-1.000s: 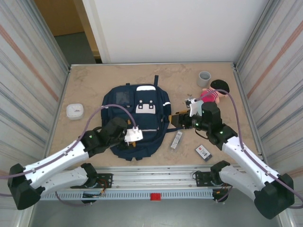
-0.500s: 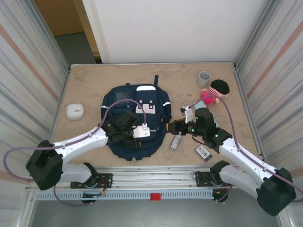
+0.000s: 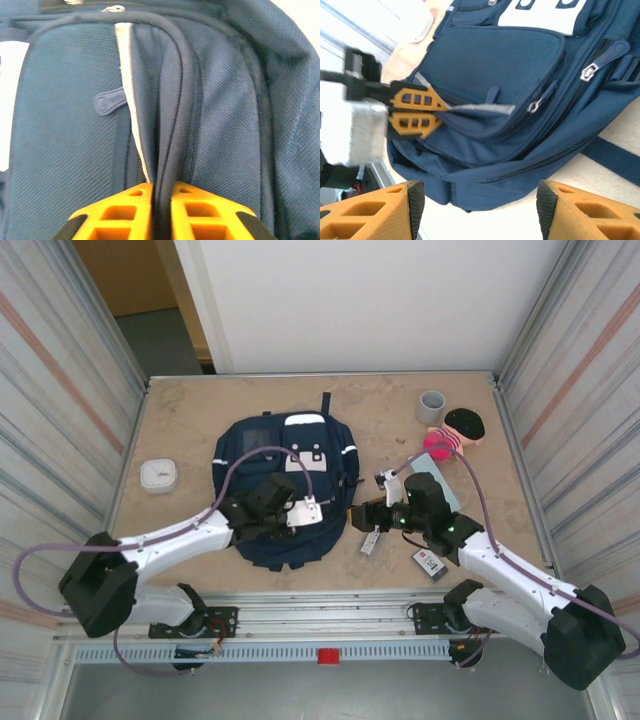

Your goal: Pack the student bag

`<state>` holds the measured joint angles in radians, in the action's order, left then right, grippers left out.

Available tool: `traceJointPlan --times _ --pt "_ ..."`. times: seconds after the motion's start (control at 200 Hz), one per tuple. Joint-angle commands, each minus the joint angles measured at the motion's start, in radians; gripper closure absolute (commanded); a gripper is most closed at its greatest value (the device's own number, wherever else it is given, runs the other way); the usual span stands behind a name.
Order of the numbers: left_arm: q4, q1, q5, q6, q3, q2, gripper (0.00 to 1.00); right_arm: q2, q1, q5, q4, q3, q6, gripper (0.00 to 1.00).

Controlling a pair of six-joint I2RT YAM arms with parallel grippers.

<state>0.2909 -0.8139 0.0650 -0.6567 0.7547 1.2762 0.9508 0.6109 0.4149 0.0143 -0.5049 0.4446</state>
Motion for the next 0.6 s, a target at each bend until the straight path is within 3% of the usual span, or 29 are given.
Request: traceJointPlan --times 0.0,0.08,0.225,0.366,0.466,0.596 --pt "-0.006 0.022 -0.017 0.100 0.095 -0.096 0.99 -0.017 0.061 -0.010 0.013 -0.034 0.045 0.35" --pt "0.033 0.029 0.010 0.143 0.149 -0.113 1.00 -0.021 0.133 -0.204 0.106 -0.064 0.153 0.26" --pt "0.031 0.035 -0.007 0.188 0.196 -0.137 1.00 -0.018 0.182 -0.167 0.030 -0.056 0.290 0.20" --pt "0.037 0.035 -0.067 0.219 0.232 -0.144 1.00 0.076 0.277 -0.227 0.020 -0.115 0.260 0.23" --pt "0.059 0.034 -0.154 0.221 0.253 -0.160 1.00 0.175 0.285 -0.292 0.009 -0.141 0.282 0.29" --pt "0.063 0.023 -0.181 0.234 0.283 -0.186 1.00 0.329 0.300 -0.313 -0.071 -0.130 0.335 0.53"
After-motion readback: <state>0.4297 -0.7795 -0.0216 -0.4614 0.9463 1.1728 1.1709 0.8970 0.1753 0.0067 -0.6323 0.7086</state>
